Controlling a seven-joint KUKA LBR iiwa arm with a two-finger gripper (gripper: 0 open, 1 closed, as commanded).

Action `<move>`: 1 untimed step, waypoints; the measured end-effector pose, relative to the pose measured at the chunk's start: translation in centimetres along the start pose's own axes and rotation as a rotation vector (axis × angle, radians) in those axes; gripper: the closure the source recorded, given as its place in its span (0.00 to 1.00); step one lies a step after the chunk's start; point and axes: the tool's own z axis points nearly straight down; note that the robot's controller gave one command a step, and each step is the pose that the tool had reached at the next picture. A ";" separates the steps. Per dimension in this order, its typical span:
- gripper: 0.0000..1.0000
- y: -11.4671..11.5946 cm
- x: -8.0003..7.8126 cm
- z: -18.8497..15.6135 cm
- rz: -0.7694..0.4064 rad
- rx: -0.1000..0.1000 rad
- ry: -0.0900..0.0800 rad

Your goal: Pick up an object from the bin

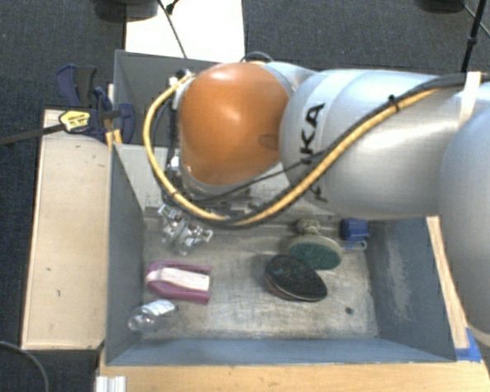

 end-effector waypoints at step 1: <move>0.00 0.2 0.1 0.5 0.003 -0.006 0.007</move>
Offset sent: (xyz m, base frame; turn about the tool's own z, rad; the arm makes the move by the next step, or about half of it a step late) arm 0.0000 0.0000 0.0000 0.0000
